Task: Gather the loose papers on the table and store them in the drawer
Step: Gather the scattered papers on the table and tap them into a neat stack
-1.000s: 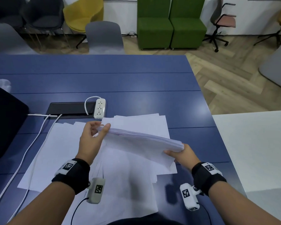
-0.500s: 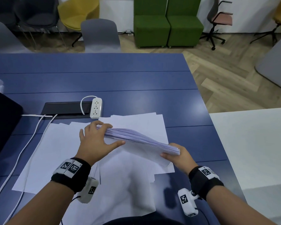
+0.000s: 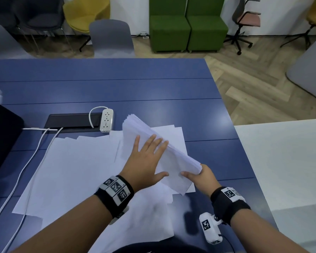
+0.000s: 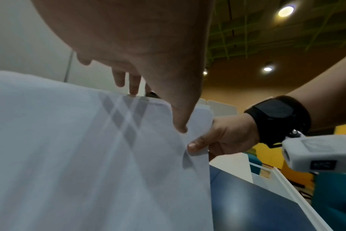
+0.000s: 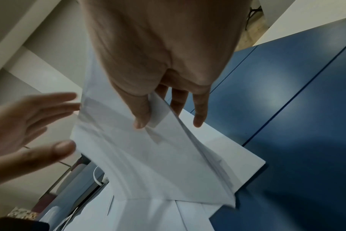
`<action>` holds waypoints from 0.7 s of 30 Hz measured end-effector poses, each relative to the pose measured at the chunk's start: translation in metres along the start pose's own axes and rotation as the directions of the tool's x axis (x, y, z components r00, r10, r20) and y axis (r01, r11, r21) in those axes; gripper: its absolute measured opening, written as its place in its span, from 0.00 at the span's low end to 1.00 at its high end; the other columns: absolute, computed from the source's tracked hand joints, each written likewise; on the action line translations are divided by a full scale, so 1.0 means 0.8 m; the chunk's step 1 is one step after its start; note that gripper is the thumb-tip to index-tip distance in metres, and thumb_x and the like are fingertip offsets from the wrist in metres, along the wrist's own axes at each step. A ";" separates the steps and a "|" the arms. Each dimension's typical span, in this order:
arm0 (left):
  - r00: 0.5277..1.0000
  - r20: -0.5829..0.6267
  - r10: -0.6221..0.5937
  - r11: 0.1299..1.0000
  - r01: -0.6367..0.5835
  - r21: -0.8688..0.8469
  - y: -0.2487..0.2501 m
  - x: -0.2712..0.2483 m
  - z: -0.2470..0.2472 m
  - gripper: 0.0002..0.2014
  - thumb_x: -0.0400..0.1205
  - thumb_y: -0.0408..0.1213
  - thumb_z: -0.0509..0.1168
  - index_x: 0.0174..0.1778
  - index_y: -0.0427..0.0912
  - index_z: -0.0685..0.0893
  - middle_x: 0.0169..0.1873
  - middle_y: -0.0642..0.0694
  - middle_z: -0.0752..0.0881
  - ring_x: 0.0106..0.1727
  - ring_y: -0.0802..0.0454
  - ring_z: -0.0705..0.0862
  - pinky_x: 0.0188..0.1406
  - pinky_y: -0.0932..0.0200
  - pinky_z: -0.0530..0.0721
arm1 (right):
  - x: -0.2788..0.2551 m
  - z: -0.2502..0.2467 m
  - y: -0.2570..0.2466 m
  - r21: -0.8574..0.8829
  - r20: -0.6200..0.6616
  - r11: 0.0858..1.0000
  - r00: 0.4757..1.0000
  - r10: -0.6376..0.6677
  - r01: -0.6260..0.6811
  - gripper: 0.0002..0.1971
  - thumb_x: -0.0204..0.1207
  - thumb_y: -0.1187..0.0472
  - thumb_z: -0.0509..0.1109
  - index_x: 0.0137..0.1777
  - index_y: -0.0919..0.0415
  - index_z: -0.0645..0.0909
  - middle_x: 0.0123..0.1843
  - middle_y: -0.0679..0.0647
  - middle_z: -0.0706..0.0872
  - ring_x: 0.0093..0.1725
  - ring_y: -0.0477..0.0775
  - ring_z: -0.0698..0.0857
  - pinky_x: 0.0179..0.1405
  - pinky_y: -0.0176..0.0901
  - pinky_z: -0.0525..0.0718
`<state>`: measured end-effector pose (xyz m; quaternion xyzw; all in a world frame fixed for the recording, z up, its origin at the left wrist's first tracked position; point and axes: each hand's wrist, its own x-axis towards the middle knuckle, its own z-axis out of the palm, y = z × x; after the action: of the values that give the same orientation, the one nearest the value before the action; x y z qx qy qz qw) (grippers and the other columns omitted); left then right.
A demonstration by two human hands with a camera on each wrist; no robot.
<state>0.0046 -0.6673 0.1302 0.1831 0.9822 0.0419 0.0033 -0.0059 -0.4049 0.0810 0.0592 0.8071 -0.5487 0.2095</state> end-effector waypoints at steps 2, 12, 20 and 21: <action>0.998 0.024 0.055 0.998 -0.056 0.019 0.007 0.001 0.000 0.53 0.79 0.72 0.65 0.95 0.48 0.54 0.94 0.43 0.59 0.96 0.40 0.52 0.88 0.20 0.50 | -0.001 0.003 0.005 -0.044 -0.018 0.999 1.000 -0.018 0.017 0.10 0.77 0.59 0.82 0.47 0.66 0.89 0.42 0.59 0.94 0.41 0.55 0.89 0.46 0.50 0.87; 0.975 -0.006 0.220 0.971 -0.219 0.097 0.024 0.020 0.006 0.41 0.79 0.48 0.78 0.87 0.45 0.70 0.82 0.42 0.80 0.86 0.37 0.75 0.81 0.19 0.68 | -0.025 0.007 -0.012 -0.079 -0.009 0.994 0.997 -0.081 0.080 0.05 0.76 0.58 0.82 0.47 0.47 0.92 0.44 0.53 0.94 0.42 0.51 0.89 0.45 0.43 0.86; 0.961 0.256 0.108 0.989 -0.130 0.070 -0.002 0.053 -0.019 0.20 0.82 0.46 0.74 0.70 0.51 0.81 0.57 0.48 0.88 0.58 0.40 0.87 0.46 0.51 0.75 | -0.028 0.007 -0.006 -0.120 -0.018 0.988 0.995 -0.103 0.100 0.03 0.78 0.58 0.81 0.44 0.50 0.90 0.40 0.53 0.92 0.38 0.51 0.85 0.42 0.40 0.82; 0.940 0.333 0.076 0.990 -0.110 0.086 -0.005 0.055 -0.022 0.20 0.83 0.47 0.74 0.71 0.53 0.82 0.60 0.48 0.88 0.61 0.41 0.88 0.46 0.53 0.74 | -0.028 0.007 -0.007 -0.123 -0.022 0.988 0.995 -0.098 0.095 0.03 0.78 0.57 0.81 0.45 0.49 0.90 0.41 0.51 0.92 0.40 0.53 0.87 0.42 0.40 0.82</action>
<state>-0.0381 -0.6570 0.1475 0.2335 0.9590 -0.0397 0.1556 0.0143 -0.4087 0.0930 0.0148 0.8438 -0.5073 0.1746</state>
